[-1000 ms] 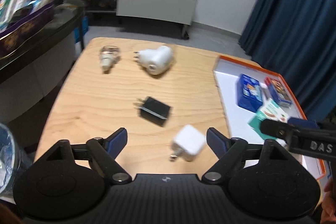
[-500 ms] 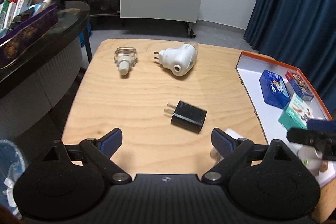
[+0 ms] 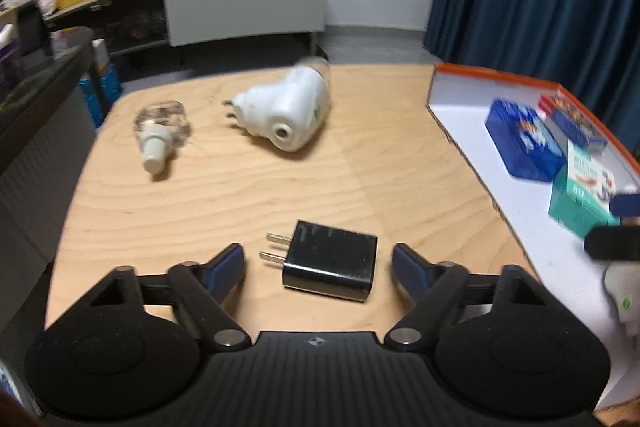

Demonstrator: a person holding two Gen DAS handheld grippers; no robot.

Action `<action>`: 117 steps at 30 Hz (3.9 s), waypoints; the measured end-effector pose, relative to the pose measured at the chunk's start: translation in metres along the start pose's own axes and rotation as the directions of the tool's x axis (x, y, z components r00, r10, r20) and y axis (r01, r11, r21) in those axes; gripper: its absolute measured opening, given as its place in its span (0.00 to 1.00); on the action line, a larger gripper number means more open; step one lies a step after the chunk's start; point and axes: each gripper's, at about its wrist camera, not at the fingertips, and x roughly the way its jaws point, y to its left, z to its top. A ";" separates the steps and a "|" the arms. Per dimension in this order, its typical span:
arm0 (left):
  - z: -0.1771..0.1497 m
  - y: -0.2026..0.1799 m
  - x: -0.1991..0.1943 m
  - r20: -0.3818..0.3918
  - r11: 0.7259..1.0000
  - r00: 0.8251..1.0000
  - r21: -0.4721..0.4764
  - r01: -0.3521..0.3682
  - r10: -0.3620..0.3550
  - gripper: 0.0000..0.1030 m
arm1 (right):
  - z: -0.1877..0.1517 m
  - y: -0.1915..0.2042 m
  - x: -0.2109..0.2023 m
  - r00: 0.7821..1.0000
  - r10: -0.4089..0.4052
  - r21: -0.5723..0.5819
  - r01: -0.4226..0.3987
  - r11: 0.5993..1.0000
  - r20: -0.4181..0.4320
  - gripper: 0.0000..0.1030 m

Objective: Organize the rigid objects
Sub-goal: 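Move both tools back over the table toward the chargers and diffuser, then grasp the black charger with the left tool while the right tool grasps the glass-bottle diffuser, then carry the black charger and glass-bottle diffuser over the white box with both tools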

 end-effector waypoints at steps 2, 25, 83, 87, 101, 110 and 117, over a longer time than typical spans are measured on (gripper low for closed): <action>-0.002 -0.003 0.000 0.025 0.999 1.000 0.048 -0.019 0.018 0.60 | 0.002 0.000 0.004 1.000 0.003 0.004 -0.003 1.000 0.000 0.87; 0.010 0.049 -0.049 0.135 0.976 0.988 -0.215 -0.039 0.070 0.60 | 0.117 0.056 0.160 0.978 0.195 0.470 -0.139 0.872 -0.074 0.95; 0.029 -0.119 -0.096 0.214 0.984 0.960 0.039 0.174 -0.179 0.60 | 0.009 -0.070 -0.123 0.928 -0.193 0.148 0.152 0.977 0.319 0.37; 0.033 -0.138 -0.088 0.202 0.978 0.958 0.071 0.194 -0.205 0.60 | 0.002 -0.089 -0.129 0.924 -0.209 0.181 0.157 0.971 0.319 0.37; 0.031 -0.153 -0.083 0.185 0.975 0.960 0.109 0.193 -0.210 0.60 | -0.005 -0.111 -0.128 0.929 -0.207 0.202 0.149 0.968 0.307 0.37; 0.030 -0.158 -0.085 0.179 0.977 0.962 0.106 0.187 -0.204 0.60 | -0.001 -0.113 -0.124 0.935 -0.198 0.189 0.146 0.971 0.296 0.38; 0.030 -0.155 -0.083 0.173 0.978 0.964 0.093 0.188 -0.202 0.60 | -0.001 -0.114 -0.123 0.937 -0.199 0.186 0.149 0.971 0.286 0.38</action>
